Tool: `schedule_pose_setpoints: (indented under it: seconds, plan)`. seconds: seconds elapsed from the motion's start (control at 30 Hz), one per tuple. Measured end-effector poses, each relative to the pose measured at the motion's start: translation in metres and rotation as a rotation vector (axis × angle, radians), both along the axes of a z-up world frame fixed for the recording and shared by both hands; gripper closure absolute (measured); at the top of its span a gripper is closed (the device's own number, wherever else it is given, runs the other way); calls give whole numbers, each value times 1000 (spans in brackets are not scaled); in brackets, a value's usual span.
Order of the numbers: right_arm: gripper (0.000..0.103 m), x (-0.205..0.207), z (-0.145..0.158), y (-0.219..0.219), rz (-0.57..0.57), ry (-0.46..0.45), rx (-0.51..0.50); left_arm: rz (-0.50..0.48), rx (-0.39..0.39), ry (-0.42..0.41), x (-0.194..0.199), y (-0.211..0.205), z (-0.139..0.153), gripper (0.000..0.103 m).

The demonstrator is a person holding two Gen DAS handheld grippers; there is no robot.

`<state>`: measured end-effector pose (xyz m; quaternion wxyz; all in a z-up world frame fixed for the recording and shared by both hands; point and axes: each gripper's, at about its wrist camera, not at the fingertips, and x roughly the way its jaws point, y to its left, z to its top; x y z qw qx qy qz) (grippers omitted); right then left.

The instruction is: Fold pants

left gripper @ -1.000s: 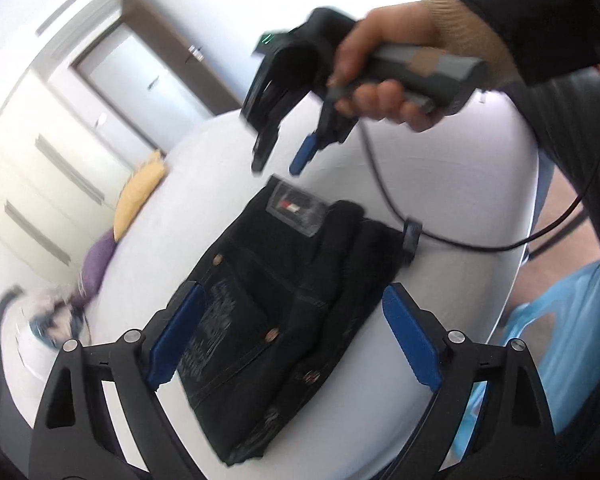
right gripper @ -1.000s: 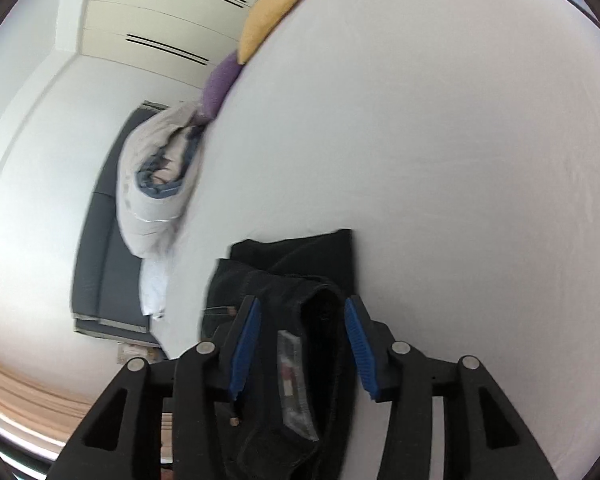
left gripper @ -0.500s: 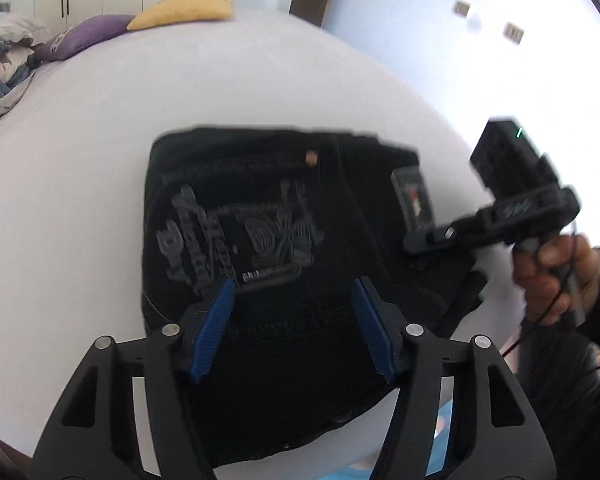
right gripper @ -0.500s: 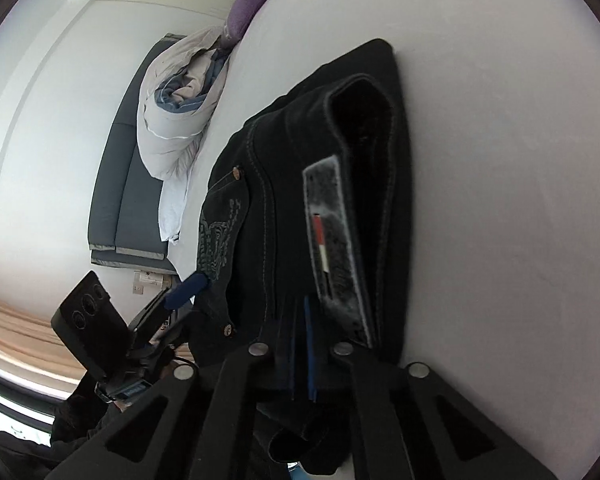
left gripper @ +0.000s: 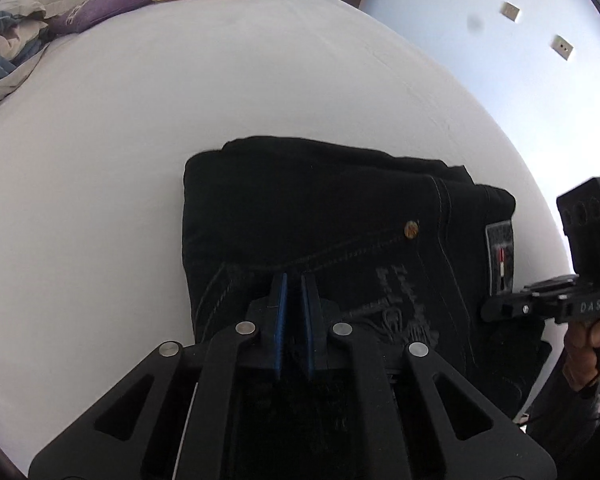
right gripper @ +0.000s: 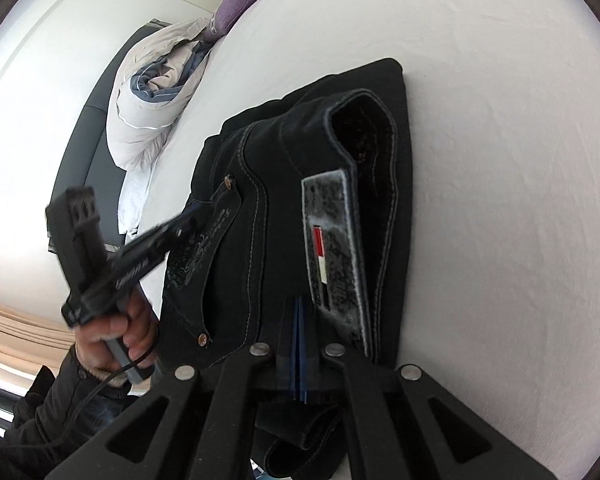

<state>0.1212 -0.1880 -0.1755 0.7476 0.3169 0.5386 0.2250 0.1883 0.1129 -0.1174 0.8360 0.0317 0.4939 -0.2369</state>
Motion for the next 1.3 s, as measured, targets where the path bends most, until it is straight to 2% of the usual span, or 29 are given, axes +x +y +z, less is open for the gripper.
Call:
schedule_pose_setpoints:
  seconds: [0.17,0.3,0.37,0.47,0.53,0.57,0.6,0.63,0.67,0.7,0.73,0.77,0.83,0.9,1.0,1.03,1.07,1.13,1.2,1.27,1.3]
  plan:
    - [103,0,-3,0,-19,-2,27,35,-17,-51,-51,20,-6,97]
    - [101,-15,13,-5,-2,-29,-5,20,6,-62,-83,31,-5,96]
    - [85,-26,27,-12,-17,-73,-3,13,1,-51,-89,40,-2,96]
    - [81,-43,45,-32,-83,-134,-21,71,-33,-51,-82,57,7,96]
    - [80,-44,44,-43,-109,-127,-29,131,-95,-15,-73,77,8,95]
    - [69,-41,39,-48,-123,-103,-29,155,-111,-5,-63,83,9,95]
    - [60,-38,32,-52,-145,-62,-33,167,-122,1,-53,86,12,90]
    - [42,-35,25,-57,-174,-29,-24,166,-138,12,-42,89,14,85]
    - [36,-33,21,-61,-201,-16,-9,163,-155,23,-33,90,13,60]
    - [36,-32,18,-64,-220,-17,8,161,-178,44,-23,91,9,16]
    - [35,-30,17,-65,-228,-16,12,169,-196,54,-17,91,6,5]
    - [35,-27,17,-63,-224,-17,5,176,-220,70,-12,92,3,3]
    - [32,-20,17,-58,-195,-16,-27,156,-235,144,1,87,-6,3]
    - [32,-11,16,-53,-185,7,-56,139,-214,172,6,79,-17,3]
    - [32,0,14,-48,-190,33,-45,119,-184,230,15,66,-30,7]
    - [32,5,14,-43,-175,38,-58,116,-167,243,16,64,-33,13]
    - [33,6,14,-38,-157,37,-70,113,-148,253,18,60,-36,26]
    - [38,12,14,-26,-115,37,-93,104,-126,255,20,52,-39,35]
    - [42,14,15,-20,-110,33,-97,91,-133,275,25,44,-41,59]
    - [61,15,13,-19,-116,41,-105,87,-104,282,26,35,-41,62]
    - [64,14,12,-21,-118,41,-102,76,-76,269,25,29,-39,65]
